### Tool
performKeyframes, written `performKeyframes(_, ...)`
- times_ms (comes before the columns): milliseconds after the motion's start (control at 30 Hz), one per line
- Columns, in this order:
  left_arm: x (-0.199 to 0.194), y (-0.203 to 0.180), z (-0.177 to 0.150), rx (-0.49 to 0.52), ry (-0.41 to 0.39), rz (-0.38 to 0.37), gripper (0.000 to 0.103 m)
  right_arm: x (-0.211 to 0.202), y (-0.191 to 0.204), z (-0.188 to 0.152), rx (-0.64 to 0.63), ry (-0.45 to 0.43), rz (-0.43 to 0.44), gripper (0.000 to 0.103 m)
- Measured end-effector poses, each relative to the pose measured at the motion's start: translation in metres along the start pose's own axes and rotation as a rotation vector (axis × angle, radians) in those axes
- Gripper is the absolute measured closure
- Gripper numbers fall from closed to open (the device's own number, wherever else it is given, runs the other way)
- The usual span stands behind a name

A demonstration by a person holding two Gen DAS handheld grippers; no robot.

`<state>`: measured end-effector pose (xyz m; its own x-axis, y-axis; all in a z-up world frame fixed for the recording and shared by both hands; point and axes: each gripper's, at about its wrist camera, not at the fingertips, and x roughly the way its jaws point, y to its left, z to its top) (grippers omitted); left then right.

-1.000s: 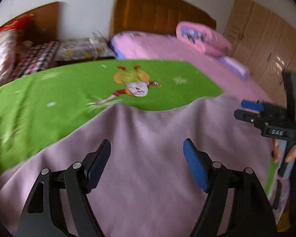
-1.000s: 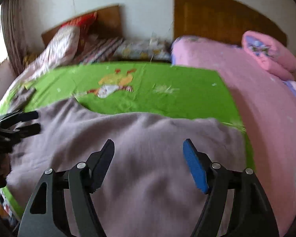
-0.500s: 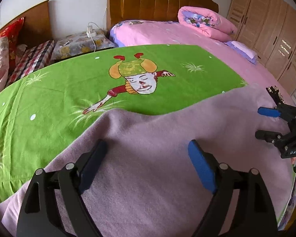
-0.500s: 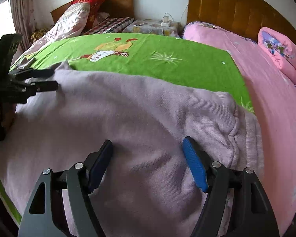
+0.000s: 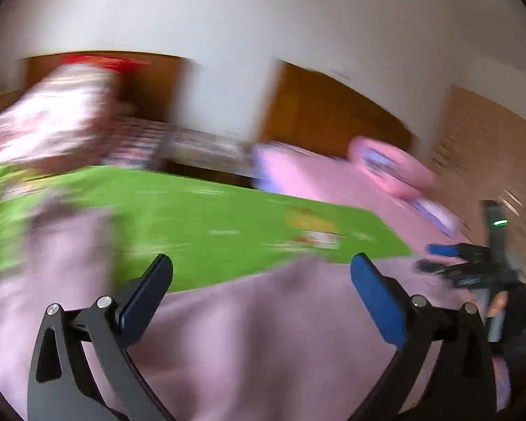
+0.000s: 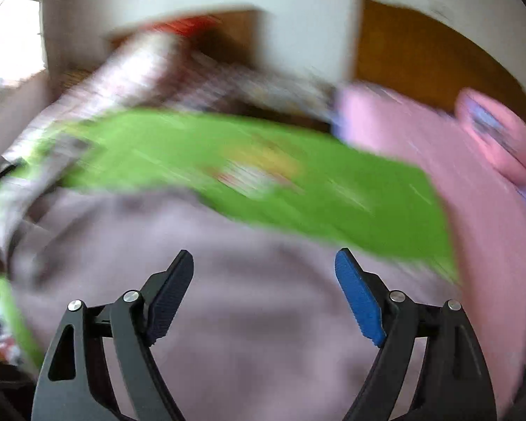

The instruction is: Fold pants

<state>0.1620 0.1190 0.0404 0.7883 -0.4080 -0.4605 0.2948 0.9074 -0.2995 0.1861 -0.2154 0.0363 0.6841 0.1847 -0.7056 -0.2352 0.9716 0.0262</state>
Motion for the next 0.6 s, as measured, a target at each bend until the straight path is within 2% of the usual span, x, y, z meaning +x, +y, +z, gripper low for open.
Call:
performKeyframes(33,-0.027,0.04,-0.006,-0.077,-0.018,0.096,0.002,0.004,0.024,0.013,-0.045,-0.014,0.072,0.019)
performKeyframes(133,-0.092,0.133,-0.032,-0.3,-0.058,0.321,0.002,0.03,0.119,0.054,-0.263,-0.042,0.287,0.019)
performKeyframes(233,-0.141,0.201,-0.061,-0.484,-0.074,0.51,0.003,0.073,0.212,0.094,-0.402,-0.005,0.475,0.019)
performKeyframes(267,-0.155,0.218,-0.071,-0.547,-0.087,0.547,0.003,0.086,0.242,0.104,-0.447,0.012,0.525,0.02)
performKeyframes(333,-0.183,0.25,-0.093,-0.685,-0.113,0.591,0.005,0.121,0.314,0.124,-0.54,0.078,0.636,0.029)
performKeyframes(433,-0.198,0.278,-0.111,-0.75,-0.116,0.592,0.02,0.157,0.403,0.138,-0.658,0.177,0.751,0.032)
performKeyframes(467,-0.196,0.286,-0.113,-0.762,-0.112,0.569,0.026,0.168,0.429,0.139,-0.69,0.207,0.771,0.033)
performKeyframes(500,-0.193,0.289,-0.111,-0.766,-0.11,0.551,0.028,0.182,0.46,0.141,-0.725,0.258,0.795,0.036)
performKeyframes(600,-0.176,0.298,-0.103,-0.738,-0.083,0.539,0.03,0.208,0.517,0.141,-0.845,0.276,0.785,0.038)
